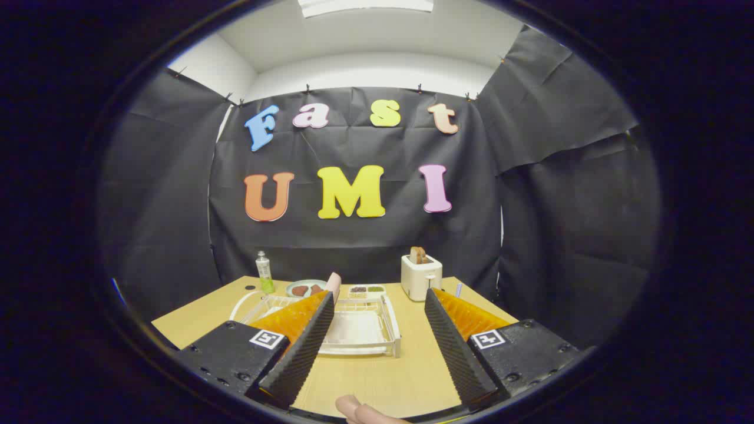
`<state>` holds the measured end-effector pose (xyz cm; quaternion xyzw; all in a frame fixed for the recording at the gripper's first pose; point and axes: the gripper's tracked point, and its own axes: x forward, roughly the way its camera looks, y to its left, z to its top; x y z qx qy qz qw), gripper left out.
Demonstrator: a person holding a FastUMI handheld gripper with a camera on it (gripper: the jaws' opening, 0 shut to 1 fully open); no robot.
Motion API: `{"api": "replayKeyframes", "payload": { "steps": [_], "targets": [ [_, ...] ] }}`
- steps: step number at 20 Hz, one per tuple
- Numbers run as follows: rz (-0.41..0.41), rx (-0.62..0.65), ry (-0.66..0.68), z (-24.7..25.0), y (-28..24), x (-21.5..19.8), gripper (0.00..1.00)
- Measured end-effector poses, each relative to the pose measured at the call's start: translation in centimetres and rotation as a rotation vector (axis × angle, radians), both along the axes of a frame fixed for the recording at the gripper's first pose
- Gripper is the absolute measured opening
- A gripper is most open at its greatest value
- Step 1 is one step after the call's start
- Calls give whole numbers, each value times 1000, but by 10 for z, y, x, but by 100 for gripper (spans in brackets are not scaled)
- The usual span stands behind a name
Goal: Take the plate from the dish rack, then take the spoon from the basket and place it into the plate.
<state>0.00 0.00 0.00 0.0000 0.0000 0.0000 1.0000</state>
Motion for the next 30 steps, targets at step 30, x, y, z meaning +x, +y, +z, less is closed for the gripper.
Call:
{"api": "replayKeyframes", "payload": {
  "steps": [30],
  "targets": [
    [81, -56, 193, -1, 18, 83, 99]
  ]
}}
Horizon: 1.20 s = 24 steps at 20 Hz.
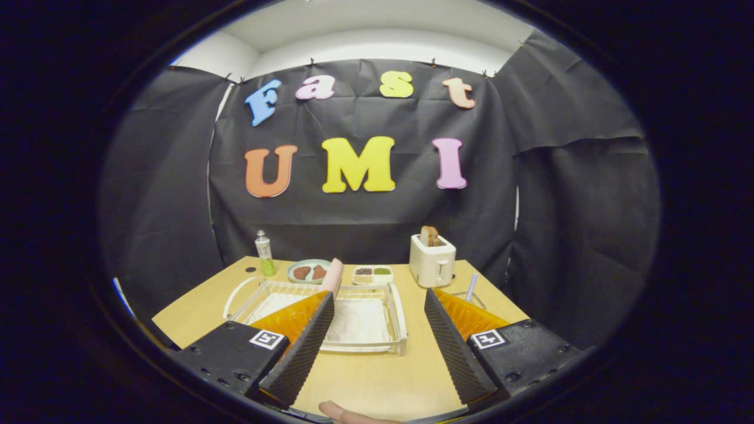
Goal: Take the plate from the dish rack, then take the spoon from the basket and place it into the plate.
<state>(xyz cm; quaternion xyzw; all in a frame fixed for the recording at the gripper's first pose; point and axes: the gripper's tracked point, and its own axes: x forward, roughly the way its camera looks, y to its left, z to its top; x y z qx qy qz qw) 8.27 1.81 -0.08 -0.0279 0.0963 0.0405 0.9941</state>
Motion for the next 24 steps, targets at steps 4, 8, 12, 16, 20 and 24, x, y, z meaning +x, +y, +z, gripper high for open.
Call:
{"api": "replayKeyframes", "payload": {
  "steps": [4, 8, 12, 16, 20, 24],
  "targets": [
    [49, -30, 116, 1, 23, 48, 99],
    [85, -48, 222, 3, 46, 98, 99],
    [148, -64, 335, 3, 78, 138, 97],
    [108, -90, 520, -16, 91, 176, 88],
    [33, -73, 669, -33, 91, 208, 79],
    [-3, -53, 788, -49, 97, 219, 54]
  ]
}}
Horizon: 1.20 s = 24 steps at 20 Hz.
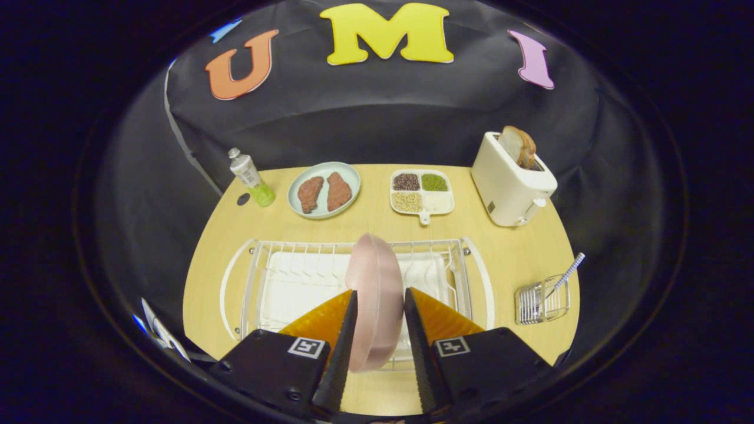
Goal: Take the plate from the dish rack, then take the spoon from the basket and place it into the plate.
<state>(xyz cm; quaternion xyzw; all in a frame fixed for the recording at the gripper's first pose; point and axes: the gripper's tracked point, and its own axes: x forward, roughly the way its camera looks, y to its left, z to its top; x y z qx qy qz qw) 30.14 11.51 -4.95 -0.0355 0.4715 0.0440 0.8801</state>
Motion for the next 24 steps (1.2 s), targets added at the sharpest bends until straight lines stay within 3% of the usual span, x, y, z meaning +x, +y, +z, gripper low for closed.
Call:
{"api": "replayKeyframes", "payload": {
  "steps": [1, 2, 4, 11, 15, 22, 24],
  "targets": [
    [-26, -29, 22, -2, -5, 1, 48],
    [-35, -63, 39, -1, -8, 2, 34],
    [-42, -107, 49, -2, -7, 5, 30],
    [-116, -374, 4, -2, -9, -6, 20],
    [-196, -395, -65, 1, -5, -6, 14],
    [-258, -546, -212, 32, -16, -11, 12],
    [-256, -538, -240, 37, -10, -16, 11]
  ]
}}
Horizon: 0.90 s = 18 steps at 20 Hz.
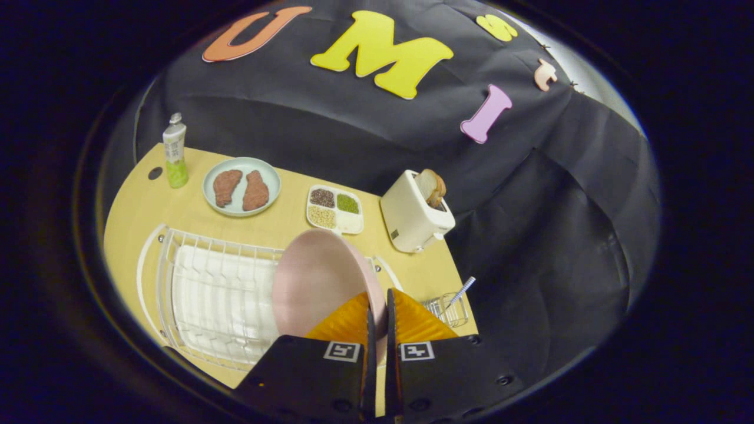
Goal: Take the plate from the dish rack, then take the spoon from the basket and place it into the plate.
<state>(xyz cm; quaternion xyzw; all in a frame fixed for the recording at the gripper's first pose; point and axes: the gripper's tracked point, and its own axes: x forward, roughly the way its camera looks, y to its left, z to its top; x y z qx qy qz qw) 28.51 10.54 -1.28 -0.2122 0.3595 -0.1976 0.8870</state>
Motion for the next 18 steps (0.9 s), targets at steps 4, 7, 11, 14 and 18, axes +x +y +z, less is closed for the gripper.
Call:
{"api": "replayKeyframes", "payload": {
  "steps": [4, 7, 11, 14, 18],
  "targets": [
    [53, 84, -20, 5, 4, -23, 11],
    [110, 184, -20, 5, -1, -54, 11],
    [195, 314, -41, -4, -17, -109, 11],
    [236, 382, -62, -20, -36, -149, 11],
    [261, 485, -61, -58, -60, -188, 11]
  ]
}}
